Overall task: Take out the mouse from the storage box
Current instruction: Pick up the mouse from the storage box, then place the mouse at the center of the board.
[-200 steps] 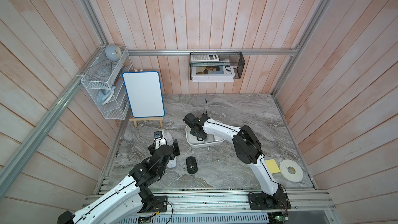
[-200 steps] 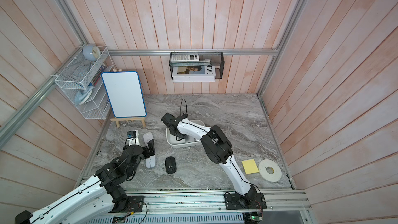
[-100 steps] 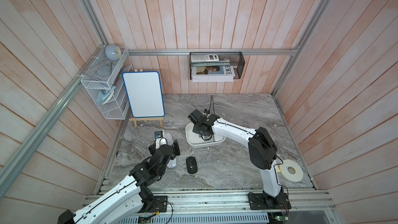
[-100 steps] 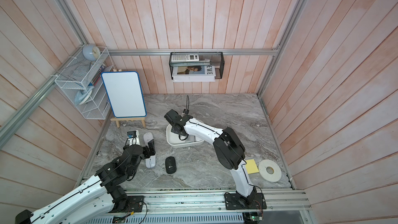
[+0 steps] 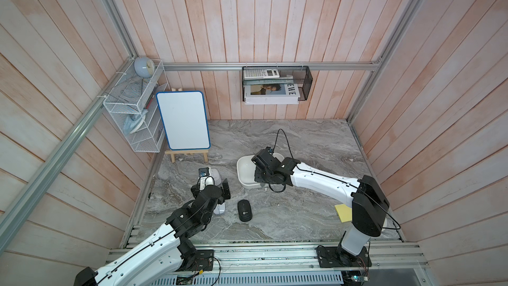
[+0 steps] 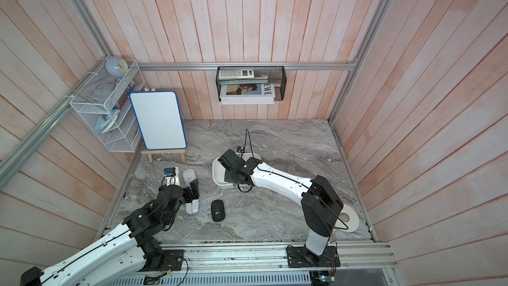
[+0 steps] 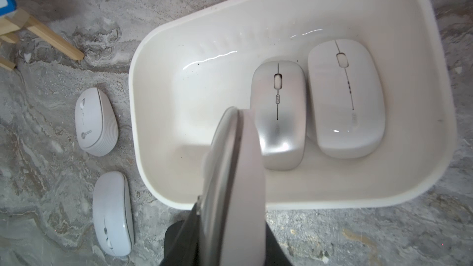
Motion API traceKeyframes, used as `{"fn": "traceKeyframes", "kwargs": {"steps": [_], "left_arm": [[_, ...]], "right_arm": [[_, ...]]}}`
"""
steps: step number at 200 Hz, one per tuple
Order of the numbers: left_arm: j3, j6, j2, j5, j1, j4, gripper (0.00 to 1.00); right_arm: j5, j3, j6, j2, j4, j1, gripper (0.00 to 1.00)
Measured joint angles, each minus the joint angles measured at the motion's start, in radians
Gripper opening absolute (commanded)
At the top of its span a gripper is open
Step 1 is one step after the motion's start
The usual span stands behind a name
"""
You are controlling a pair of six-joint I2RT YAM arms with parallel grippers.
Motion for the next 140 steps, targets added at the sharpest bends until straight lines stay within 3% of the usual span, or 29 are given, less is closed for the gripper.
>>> {"fn": "traceKeyframes", "kwargs": {"steps": [98, 140], "left_arm": [[0.0, 0.0, -0.003, 0.002, 0.0, 0.006, 1.0], [-0.001, 0.0, -0.01, 0.002, 0.0, 0.006, 1.0]], "right_arm": [[-0.036, -0.312, -0.019, -0.234, 0.103, 0.119, 0.09], [-0.07, -0.404, 0.005, -0.254, 0.174, 0.134, 0.09]]}}
